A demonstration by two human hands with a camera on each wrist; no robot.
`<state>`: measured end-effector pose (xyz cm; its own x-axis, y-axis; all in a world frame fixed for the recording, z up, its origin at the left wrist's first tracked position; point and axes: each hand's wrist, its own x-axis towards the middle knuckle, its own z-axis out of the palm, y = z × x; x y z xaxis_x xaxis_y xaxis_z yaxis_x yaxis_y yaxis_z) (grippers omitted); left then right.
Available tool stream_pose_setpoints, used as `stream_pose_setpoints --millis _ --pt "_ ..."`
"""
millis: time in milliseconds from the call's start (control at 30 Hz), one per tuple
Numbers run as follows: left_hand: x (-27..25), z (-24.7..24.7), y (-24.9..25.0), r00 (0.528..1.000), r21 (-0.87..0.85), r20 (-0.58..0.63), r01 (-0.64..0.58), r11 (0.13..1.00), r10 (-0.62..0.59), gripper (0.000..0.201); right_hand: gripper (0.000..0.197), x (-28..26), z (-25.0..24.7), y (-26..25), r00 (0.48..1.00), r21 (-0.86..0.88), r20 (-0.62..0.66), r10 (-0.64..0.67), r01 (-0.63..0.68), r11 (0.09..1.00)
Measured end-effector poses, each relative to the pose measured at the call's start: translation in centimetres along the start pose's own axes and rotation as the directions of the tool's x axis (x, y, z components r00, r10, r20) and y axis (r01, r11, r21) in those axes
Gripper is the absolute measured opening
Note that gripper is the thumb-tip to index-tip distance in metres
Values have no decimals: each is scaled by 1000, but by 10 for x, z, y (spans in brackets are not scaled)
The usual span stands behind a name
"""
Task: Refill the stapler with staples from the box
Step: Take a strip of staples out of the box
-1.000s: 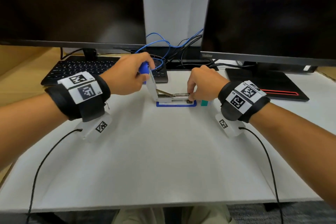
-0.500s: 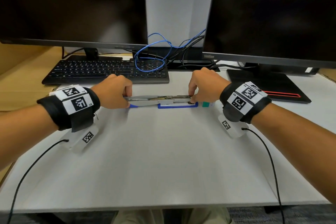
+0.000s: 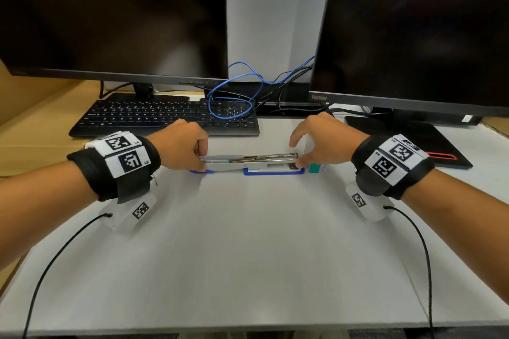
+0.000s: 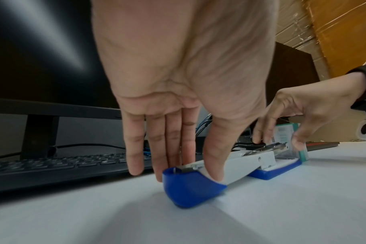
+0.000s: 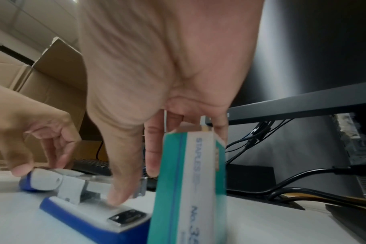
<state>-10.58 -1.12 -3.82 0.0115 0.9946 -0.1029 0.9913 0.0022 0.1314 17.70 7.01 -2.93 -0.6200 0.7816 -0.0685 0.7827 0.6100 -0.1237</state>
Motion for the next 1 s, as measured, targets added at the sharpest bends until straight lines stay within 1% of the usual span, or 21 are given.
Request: stream_pose_setpoints --millis 100,167,200,300,433,500,600,667,767,867,933,1000 --pt "3 -6 7 999 -7 -24 -34 999 34 40 63 -6 -11 11 996 38 -69 57 -54 998" --pt "5 -11 18 996 -15 -50 -80 997 79 44 70 -10 -17 21 993 52 -80 89 -85 995" --pt "5 -12 26 991 -27 -72 -111 993 109 44 69 -12 -18 27 993 44 -67 98 -95 994" --pt "4 -12 53 973 -91 -133 -204 975 191 41 58 -18 -14 33 996 43 -20 92 -91 995" --pt "2 -7 95 941 -172 -163 -323 931 296 35 58 -26 -13 28 998 86 -37 54 -50 995" --pt "6 -2 113 925 -211 -186 -366 906 331 34 56 -28 -13 27 999 105 -36 41 -37 994" --pt "16 9 133 914 -245 -210 -393 886 347 34 45 -35 -10 29 999 113 -42 6 -1 994" --pt "24 14 141 910 -273 -214 -405 873 355 39 34 -41 -10 30 997 138 -59 -41 49 989" --pt "31 15 148 915 -353 -185 -402 845 358 46 17 -51 -13 35 989 157 -108 -105 122 980" --pt "37 19 149 907 -340 -196 -419 842 373 44 8 -58 -15 41 978 154 -142 -153 175 972" --pt "41 21 149 899 -332 -198 -437 836 391 40 6 -61 -17 45 976 180 -152 -155 182 967" --pt "43 21 151 890 -384 -193 -457 802 414 37 14 -63 -20 48 977 203 -154 -145 174 963"
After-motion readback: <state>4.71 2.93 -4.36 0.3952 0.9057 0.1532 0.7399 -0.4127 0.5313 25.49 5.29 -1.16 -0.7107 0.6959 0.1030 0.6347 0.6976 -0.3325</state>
